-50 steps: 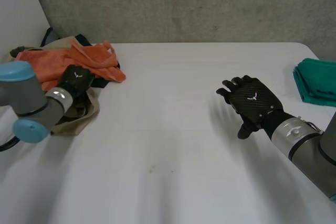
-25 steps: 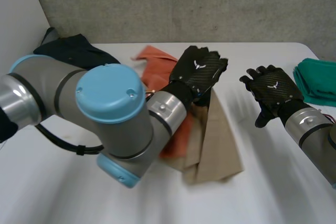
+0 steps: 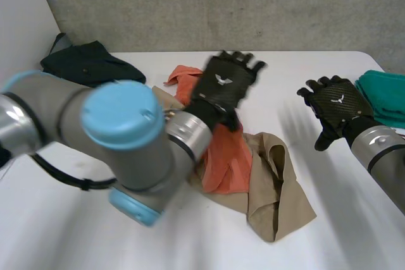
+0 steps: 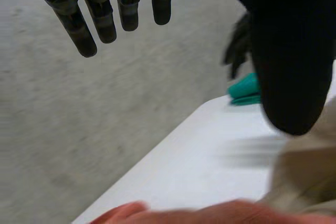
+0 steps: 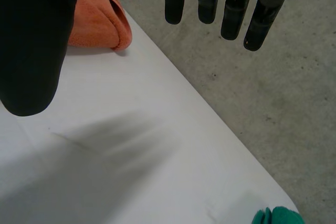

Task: Fold the laundry.

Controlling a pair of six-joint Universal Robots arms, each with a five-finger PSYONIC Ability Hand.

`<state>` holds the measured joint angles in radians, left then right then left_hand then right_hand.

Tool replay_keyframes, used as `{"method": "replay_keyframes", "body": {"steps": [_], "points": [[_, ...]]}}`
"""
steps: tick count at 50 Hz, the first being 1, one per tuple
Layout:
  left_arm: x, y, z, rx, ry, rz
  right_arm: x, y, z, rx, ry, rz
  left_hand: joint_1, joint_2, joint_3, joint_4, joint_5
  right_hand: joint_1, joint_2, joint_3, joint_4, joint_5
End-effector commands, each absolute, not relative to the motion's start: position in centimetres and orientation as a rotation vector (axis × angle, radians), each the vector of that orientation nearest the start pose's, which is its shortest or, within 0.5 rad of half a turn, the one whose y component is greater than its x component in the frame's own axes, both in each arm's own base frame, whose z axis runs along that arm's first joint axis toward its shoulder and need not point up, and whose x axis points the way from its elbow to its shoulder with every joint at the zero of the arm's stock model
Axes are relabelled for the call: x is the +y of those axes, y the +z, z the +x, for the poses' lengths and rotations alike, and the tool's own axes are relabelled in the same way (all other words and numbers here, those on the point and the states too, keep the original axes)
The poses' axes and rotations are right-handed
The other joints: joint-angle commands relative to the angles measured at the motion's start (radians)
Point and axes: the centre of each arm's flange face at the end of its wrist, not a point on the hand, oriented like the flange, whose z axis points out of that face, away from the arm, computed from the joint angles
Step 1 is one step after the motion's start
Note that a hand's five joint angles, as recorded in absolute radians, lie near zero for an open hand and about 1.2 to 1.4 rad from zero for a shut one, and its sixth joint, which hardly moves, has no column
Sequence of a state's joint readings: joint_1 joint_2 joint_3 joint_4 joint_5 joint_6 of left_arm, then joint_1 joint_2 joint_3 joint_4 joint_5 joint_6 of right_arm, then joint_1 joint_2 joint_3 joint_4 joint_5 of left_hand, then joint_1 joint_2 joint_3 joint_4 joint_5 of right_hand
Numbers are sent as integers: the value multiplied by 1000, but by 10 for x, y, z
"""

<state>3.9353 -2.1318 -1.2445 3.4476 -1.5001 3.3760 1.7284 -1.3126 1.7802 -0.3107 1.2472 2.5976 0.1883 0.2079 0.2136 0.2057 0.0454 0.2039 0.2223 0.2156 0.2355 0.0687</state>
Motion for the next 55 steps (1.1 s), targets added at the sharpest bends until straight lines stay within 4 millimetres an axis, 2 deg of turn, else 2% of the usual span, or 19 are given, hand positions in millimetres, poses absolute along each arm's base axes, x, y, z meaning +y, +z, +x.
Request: {"method": "replay_keyframes", "body": {"steps": [1,7,13,19,24,36,39,43,44,46,47,51,52,55], "points": [[-242,245,-373,2126,-2558,1245,-287,207,209,2147,-1971,-1098,46,26,20,28,14,-29,-48,-41,-61,-69],[-243,236,-364,2229,-2436,1306,-280,213,211,2179,-1890,-1049,84,64,59,66,52,-29,-48,-41,-61,-69],[-235,225,-367,2296,-2365,1402,-267,226,212,2159,-1894,-1036,104,85,79,87,73,-29,-48,-41,-61,-69],[-241,209,-371,2320,-2317,1421,-254,228,217,2129,-1890,-1066,157,138,132,140,126,-29,-48,-41,-61,-69],[-246,201,-379,2247,-2309,1472,-251,225,217,2140,-1874,-1073,154,135,129,137,123,-29,-48,-41,-61,-69],[-276,161,-398,2107,-2115,1566,-246,213,217,2160,-1814,-1090,125,105,100,108,93,-29,-48,-41,-61,-69],[-282,148,-401,2091,-2064,1581,-245,210,217,2164,-1804,-1093,178,158,152,160,146,-29,-48,-41,-61,-69],[-291,139,-402,2055,-2033,1556,-244,208,218,2170,-1791,-1095,582,562,556,564,550,-29,-48,-41,-61,-69],[-295,139,-402,2032,-2036,1533,-244,208,218,2170,-1792,-1097,897,877,872,879,865,-29,-48,-41,-61,-69],[-298,143,-402,2007,-2043,1503,-246,206,218,2174,-1789,-1097,1175,1155,1149,1157,1143,-29,-48,-41,-61,-69],[-299,146,-402,1993,-2051,1485,-246,205,218,2176,-1785,-1097,1208,1188,1182,1190,1176,-29,-48,-41,-61,-69],[-321,183,-400,1849,-2224,1244,-248,203,218,2181,-1783,-1097,1208,1188,1183,1191,1176,-29,-48,-41,-61,-69],[-329,209,-398,1764,-2319,1113,-248,203,218,2182,-1781,-1097,1208,1188,1183,1191,1176,-29,-48,-41,-61,-69],[-344,248,-387,1641,-2437,922,-249,203,218,2184,-1781,-1095,1208,1188,1183,1191,1176,-29,-48,-41,-61,-69]]}}
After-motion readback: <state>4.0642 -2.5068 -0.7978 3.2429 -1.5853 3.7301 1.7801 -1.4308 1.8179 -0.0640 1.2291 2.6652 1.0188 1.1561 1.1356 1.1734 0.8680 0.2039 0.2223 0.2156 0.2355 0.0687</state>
